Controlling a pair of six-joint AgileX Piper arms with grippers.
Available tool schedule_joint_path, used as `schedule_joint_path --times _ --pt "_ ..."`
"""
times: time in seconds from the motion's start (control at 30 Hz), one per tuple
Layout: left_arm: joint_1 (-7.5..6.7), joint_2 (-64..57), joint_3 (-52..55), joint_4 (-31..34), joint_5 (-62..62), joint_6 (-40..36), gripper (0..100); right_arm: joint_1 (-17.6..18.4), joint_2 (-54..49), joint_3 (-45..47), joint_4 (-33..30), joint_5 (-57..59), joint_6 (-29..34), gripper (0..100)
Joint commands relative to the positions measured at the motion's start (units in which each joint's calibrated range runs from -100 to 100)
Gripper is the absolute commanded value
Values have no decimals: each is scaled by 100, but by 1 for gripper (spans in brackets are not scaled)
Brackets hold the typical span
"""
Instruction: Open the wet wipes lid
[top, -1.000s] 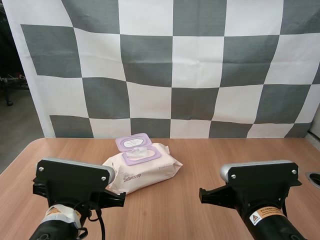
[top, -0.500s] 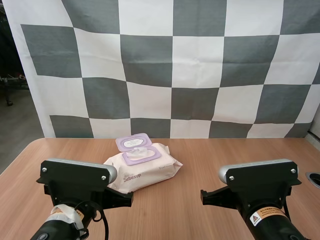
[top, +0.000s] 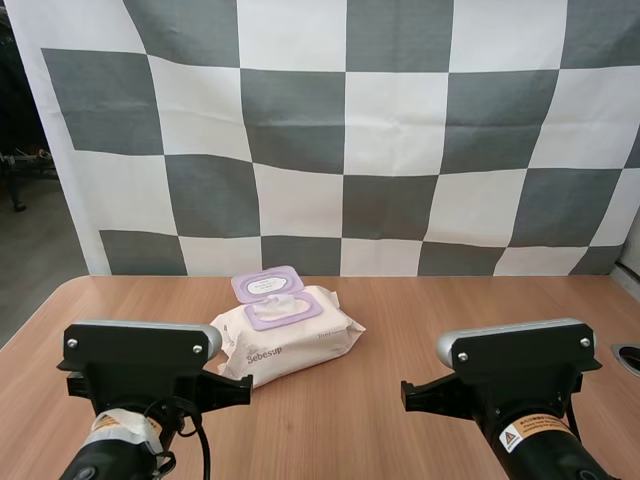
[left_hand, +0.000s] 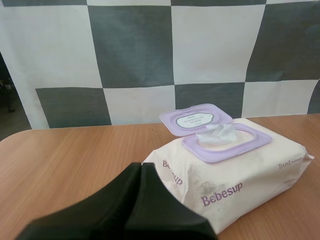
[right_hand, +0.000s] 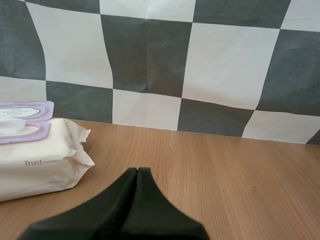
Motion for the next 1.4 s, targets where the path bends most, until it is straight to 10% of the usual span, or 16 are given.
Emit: schedule_joint_path --times 0.0,1.37 --pt "1 0 0 5 5 4 1 1 0 0 5 7 16 0" --pt "1 0 0 85 -12 4 1 1 0 0 5 7 16 0"
